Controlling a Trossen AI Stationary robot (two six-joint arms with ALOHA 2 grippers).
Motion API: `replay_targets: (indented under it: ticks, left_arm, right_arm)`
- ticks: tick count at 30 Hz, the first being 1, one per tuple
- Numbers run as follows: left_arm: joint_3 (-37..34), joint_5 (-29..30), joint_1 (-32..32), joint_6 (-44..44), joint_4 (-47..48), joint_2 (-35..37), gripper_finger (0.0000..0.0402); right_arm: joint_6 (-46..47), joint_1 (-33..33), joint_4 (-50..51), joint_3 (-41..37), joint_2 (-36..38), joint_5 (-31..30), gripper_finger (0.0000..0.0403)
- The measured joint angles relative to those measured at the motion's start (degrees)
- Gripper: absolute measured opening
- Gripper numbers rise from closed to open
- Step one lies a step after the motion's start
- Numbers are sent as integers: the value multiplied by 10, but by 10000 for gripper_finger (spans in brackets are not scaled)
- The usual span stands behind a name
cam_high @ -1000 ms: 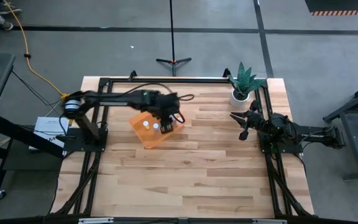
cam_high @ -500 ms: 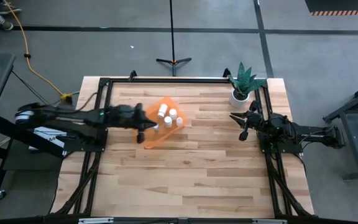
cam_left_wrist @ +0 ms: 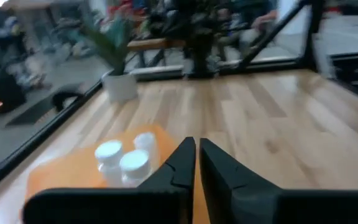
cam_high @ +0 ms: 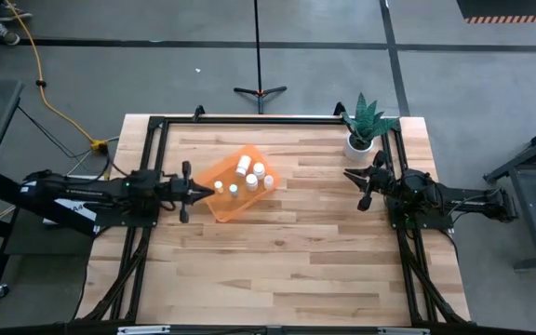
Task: Pick and place pill bottles into a basket
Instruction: Return to Home Position
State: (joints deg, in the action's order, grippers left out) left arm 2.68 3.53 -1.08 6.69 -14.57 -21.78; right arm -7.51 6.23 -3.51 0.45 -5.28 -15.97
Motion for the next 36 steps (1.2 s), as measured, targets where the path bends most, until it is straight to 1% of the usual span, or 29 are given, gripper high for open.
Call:
replay_targets:
  ticks: [2, 4, 7, 9, 12, 14, 16, 19, 21, 24, 28, 31, 33, 36]
  left_arm:
    - [1, -21, 0, 18, 22, 34, 43]
    - [1, -25, 0, 21, 67, 75, 27]
    - [1, -30, 0, 11, 130, 133, 22]
    - [1, -39, 0, 8, 156, 171, 24]
    - [1, -47, 0, 8, 175, 219, 51]
    - [2, -46, 0, 9, 176, 214, 72]
    - [0, -31, 0, 12, 195, 212, 78]
    - [0, -34, 0, 4, 196, 214, 66]
    - [0, -42, 0, 5, 196, 214, 46]
    - [0, -42, 0, 6, 196, 214, 22]
    - [0, -42, 0, 4, 196, 214, 23]
    - [0, -44, 0, -9, 195, 214, 41]
    - [0, -45, 0, -9, 195, 214, 47]
    - [0, -48, 0, -11, 195, 214, 28]
  right_arm:
    - [0, 0, 0, 0, 0, 0, 32]
    - [1, 0, 0, 0, 0, 0, 28]
    - [10, 0, 0, 0, 0, 17, 24]
    - [15, 0, 1, 0, 0, 52, 22]
    - [28, 0, 12, 0, 0, 128, 17]
    - [61, 0, 12, 0, 1, 148, 10]
    - [75, 0, 11, 0, 2, 164, 3]
    - [89, 0, 12, 0, 4, 154, 3]
    - [94, 0, 15, 0, 5, 147, 5]
    - [88, 0, 16, 0, 5, 154, 2]
    - [85, 0, 16, 0, 5, 159, 4]
    - [75, 0, 15, 0, 5, 155, 5]
    - [70, 0, 10, 0, 5, 150, 3]
    - [57, 0, 4, 0, 5, 148, 2]
